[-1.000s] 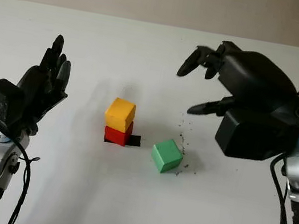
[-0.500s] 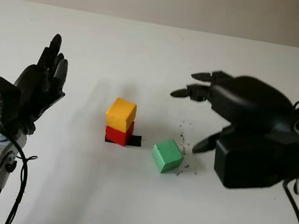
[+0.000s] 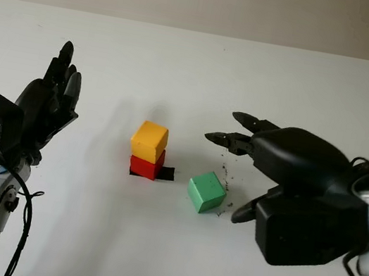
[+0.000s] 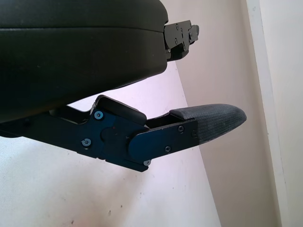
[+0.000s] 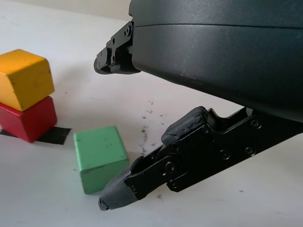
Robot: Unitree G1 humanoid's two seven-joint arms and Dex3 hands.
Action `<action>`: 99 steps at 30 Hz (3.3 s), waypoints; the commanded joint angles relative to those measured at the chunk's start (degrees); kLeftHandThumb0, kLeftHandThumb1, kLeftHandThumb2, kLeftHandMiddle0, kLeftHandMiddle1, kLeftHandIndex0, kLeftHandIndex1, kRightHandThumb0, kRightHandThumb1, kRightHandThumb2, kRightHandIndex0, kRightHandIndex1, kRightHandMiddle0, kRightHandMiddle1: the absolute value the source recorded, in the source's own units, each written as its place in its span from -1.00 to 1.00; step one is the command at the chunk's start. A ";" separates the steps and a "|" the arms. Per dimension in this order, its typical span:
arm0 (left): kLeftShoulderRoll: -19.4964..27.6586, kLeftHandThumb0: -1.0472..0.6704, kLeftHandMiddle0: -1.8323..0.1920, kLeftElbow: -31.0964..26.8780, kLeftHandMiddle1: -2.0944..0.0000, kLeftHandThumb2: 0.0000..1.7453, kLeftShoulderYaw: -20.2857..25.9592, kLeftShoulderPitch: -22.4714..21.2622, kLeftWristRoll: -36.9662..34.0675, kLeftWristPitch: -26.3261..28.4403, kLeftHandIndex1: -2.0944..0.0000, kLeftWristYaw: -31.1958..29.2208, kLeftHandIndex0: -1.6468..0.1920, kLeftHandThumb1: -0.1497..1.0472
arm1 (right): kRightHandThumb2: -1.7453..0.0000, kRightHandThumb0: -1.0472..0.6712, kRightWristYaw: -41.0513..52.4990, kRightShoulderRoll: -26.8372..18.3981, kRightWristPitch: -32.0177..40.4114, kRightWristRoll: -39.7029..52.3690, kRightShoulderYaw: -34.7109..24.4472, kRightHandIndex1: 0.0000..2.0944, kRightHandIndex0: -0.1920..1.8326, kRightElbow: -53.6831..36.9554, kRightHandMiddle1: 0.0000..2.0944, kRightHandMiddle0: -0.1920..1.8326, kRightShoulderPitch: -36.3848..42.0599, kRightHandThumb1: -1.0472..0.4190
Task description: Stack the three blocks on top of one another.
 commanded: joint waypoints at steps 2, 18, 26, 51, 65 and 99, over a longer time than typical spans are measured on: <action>0.54 -0.73 0.99 -0.06 0.95 -0.21 0.29 -0.39 0.18 -0.66 0.95 0.01 1.00 1.00 | 0.94 -0.64 -2.72 1.43 -1.54 -1.89 1.43 -0.94 -0.85 1.73 -0.92 -0.54 0.86 -0.71; 0.51 -0.73 0.98 0.02 0.95 -0.23 0.28 -0.34 -0.10 -0.55 0.95 -0.31 0.99 1.00 | 0.94 -0.54 -12.83 6.40 -8.57 -6.45 5.47 -0.93 -0.71 11.63 -0.59 -0.43 -0.79 -0.65; 0.66 -0.73 0.98 0.21 0.95 -0.23 0.13 -0.26 0.00 -1.17 0.95 -0.54 0.99 1.00 | 0.94 -0.51 -12.92 6.50 -9.09 -6.34 5.83 -0.93 -0.67 13.12 -0.39 -0.46 -1.39 -0.64; 0.58 -0.75 0.98 0.35 0.95 -0.25 0.30 -0.13 0.00 -1.20 0.95 -0.35 0.98 1.00 | 0.94 -0.45 -15.34 7.66 -13.20 -6.87 6.82 -0.92 -0.58 15.33 -0.22 -0.37 0.03 -0.62; 0.21 -0.75 0.98 -0.14 0.95 -0.27 0.23 0.06 -0.14 -0.73 0.95 0.15 0.97 1.00 | 0.92 -0.28 -21.07 8.41 -18.13 -7.57 6.70 -0.91 -0.47 19.43 0.08 -0.26 0.30 -0.76; 0.41 -0.74 0.98 -0.07 0.95 -0.25 -0.31 -0.37 0.63 -0.60 0.95 0.26 0.98 1.00 | 0.94 -0.26 0.87 8.49 -14.57 19.84 2.70 -0.96 -0.47 42.09 0.30 -0.40 -28.27 -0.84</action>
